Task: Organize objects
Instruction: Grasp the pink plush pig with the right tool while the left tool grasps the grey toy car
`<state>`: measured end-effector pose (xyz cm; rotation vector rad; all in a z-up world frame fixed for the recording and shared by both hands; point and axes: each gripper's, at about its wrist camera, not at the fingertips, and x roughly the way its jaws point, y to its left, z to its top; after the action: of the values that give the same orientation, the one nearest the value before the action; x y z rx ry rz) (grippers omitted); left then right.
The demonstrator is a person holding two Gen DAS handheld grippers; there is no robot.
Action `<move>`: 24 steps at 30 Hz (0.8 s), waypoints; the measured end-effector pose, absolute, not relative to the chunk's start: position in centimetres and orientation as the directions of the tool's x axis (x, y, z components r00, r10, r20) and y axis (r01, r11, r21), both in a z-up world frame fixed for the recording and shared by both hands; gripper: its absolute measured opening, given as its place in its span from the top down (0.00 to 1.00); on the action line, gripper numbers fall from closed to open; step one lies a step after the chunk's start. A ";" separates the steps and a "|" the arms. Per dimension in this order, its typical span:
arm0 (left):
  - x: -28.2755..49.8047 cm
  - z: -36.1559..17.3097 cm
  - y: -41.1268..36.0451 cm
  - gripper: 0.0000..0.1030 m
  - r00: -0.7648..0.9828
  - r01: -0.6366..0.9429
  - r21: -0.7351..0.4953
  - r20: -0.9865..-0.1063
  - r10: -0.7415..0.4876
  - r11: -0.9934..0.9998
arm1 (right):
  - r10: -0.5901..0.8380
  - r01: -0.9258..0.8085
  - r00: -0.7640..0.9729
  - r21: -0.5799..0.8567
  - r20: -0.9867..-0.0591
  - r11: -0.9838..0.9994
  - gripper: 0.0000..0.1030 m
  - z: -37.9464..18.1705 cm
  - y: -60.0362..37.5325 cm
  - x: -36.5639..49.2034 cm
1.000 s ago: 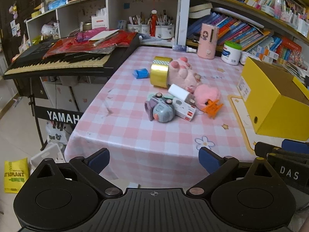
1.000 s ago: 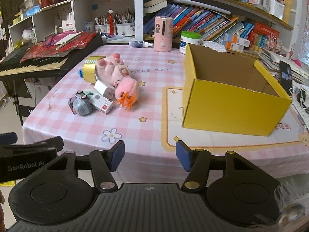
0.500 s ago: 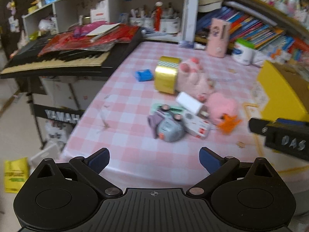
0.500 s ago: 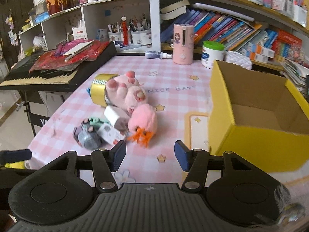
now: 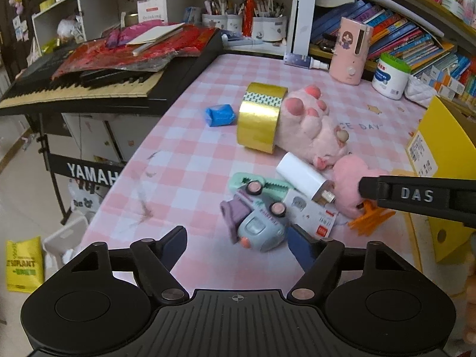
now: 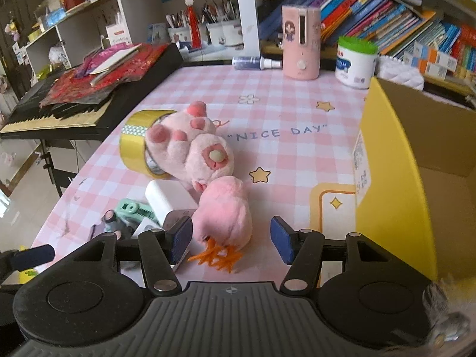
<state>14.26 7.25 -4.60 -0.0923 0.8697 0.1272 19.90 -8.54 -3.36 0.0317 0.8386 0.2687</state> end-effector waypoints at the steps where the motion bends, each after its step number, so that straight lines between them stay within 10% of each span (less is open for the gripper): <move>1: 14.6 -4.8 7.1 0.27 0.637 -0.144 -0.033 -0.768 0.067 0.989 | 0.251 -0.221 0.629 0.141 -0.736 0.965 0.45 -3.6 -8.6 20.4; 24: 17.2 -5.8 7.5 0.53 0.626 -0.149 -0.057 -0.778 0.050 0.987 | 0.350 -0.302 0.609 0.200 -0.712 0.932 0.56 -4.0 -8.2 23.2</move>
<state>17.20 7.47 -5.76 -0.1195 0.8874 0.1144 23.15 -8.17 -3.96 0.0614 0.8351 0.3766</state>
